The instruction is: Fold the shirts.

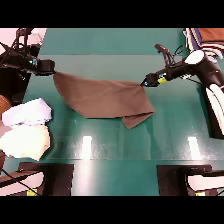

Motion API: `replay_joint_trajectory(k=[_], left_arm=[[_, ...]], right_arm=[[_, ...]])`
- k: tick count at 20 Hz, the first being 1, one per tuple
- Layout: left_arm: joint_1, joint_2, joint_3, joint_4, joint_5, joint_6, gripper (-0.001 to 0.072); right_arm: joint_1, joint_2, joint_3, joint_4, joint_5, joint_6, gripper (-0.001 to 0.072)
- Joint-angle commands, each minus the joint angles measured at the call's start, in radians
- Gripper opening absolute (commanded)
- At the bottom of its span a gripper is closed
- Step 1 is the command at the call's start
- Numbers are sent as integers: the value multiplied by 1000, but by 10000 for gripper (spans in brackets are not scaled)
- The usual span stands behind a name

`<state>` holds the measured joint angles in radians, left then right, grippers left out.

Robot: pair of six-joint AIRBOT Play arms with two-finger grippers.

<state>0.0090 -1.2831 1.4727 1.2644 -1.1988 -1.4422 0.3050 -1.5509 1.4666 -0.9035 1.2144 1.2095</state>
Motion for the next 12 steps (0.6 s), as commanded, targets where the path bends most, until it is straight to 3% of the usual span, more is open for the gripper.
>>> replay_joint_trajectory(k=[1, 8, 12], left_arm=[[0, 35, 21, -21, 8, 2, 23], [0, 261, 428, -71, 31, 2, 23], [0, 357, 603, -121, 81, 2, 23]], right_arm=[[0, 116, -15, -43, -75, 3, 11], [-7, 431, 208, -111, -112, 7, 11], [-7, 589, 257, -226, -108, 105, 11]])
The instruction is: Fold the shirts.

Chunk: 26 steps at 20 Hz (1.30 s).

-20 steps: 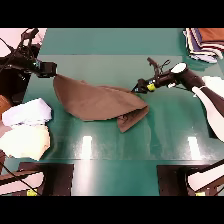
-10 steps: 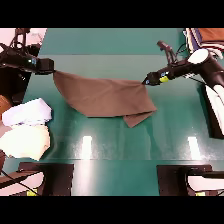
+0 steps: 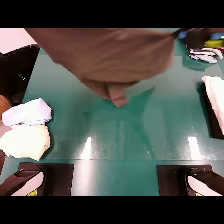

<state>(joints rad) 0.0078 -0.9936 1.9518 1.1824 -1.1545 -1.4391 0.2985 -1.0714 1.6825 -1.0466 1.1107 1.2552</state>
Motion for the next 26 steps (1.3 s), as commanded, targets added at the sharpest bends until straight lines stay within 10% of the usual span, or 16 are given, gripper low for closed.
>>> replay_joint_trajectory(k=[1, 12, 17, 24, 25, 26], left_arm=[[1, 91, 134, -60, 60, 0, 22], [1, -75, 35, -81, 54, 73, 22], [1, -397, -201, -85, -114, 53, 23], [1, -653, -264, -56, -6, 43, 26], [1, -651, -257, -51, -8, 40, 197], [2, -651, -241, -42, -29, 39, 468]], right_arm=[[0, 142, 41, -113, 3, 86, 11], [38, 21, 22, -161, 260, 332, 11], [169, -240, -245, -161, 88, 345, 11], [117, -476, -175, -158, -113, 343, 16], [95, -487, -138, -157, -101, 341, 113], [71, -489, -101, -156, -85, 341, 384]])
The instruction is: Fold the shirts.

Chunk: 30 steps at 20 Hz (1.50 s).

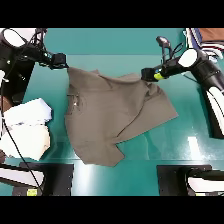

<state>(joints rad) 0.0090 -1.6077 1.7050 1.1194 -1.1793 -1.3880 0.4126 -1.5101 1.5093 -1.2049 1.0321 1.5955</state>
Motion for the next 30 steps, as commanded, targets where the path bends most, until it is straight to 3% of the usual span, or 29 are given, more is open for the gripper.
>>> replay_joint_trajectory(k=[1, 6, 12, 17, 23, 30], left_arm=[[6, -35, 26, 38, -44, -29, 528], [58, 98, -37, 135, -215, -58, 528], [19, 499, -616, 153, -234, -143, 528], [-71, 723, -1034, 105, -214, -239, 528], [-84, 754, -1217, -6, -170, -258, 529], [-84, 754, -1331, -135, -1, -261, 529]], right_arm=[[-63, -45, 102, 1, 23, 0, 441], [-159, 139, 12, 1, 142, -63, 439], [-217, 366, -247, 9, 47, -71, 438], [-216, 401, -290, 37, -5, -71, 437], [-206, 401, -290, 89, -35, -72, 435], [-206, 401, -290, 89, -35, -71, 430]])
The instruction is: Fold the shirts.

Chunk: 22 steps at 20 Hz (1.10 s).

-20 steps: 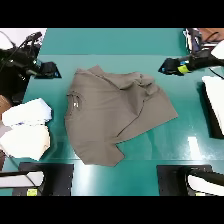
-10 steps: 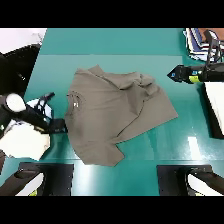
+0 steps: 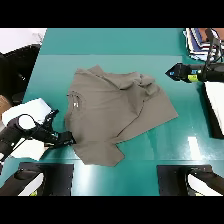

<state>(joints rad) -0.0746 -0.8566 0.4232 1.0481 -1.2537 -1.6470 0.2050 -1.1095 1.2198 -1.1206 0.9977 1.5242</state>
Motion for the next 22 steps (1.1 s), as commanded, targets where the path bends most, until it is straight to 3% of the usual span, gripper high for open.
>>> replay_joint_trajectory(k=[1, 4, 5, 6, 7, 10, 13, 16, 22], left_arm=[[-1, 3, -61, -87, 82, 9, 529], [-1, 3, -74, -151, 110, 40, 525], [-1, 3, -74, -168, 128, 51, 371], [-1, 3, -71, -184, 146, 70, 123], [0, 3, -64, -195, 163, 87, 30], [0, 3, 14, -165, 191, 84, 23], [0, 3, 161, -2, 200, 75, 23], [0, 2, 275, 148, 208, 46, 23], [0, 1, 314, 144, 209, 47, 23]], right_arm=[[1, 1, 0, 5, -1, 0, 430], [1, 1, 0, 5, 1, 0, 430], [1, 1, 0, 5, 7, 0, 430], [-3, 1, 0, 4, 25, 0, 431], [-13, 1, -1, 4, 58, 0, 431], [-72, 1, -6, 2, 199, -33, 430], [-178, 39, -128, 0, 284, -34, 430], [-319, 102, -326, 0, 286, -37, 442], [-473, 53, -587, 105, 246, -173, 460]])
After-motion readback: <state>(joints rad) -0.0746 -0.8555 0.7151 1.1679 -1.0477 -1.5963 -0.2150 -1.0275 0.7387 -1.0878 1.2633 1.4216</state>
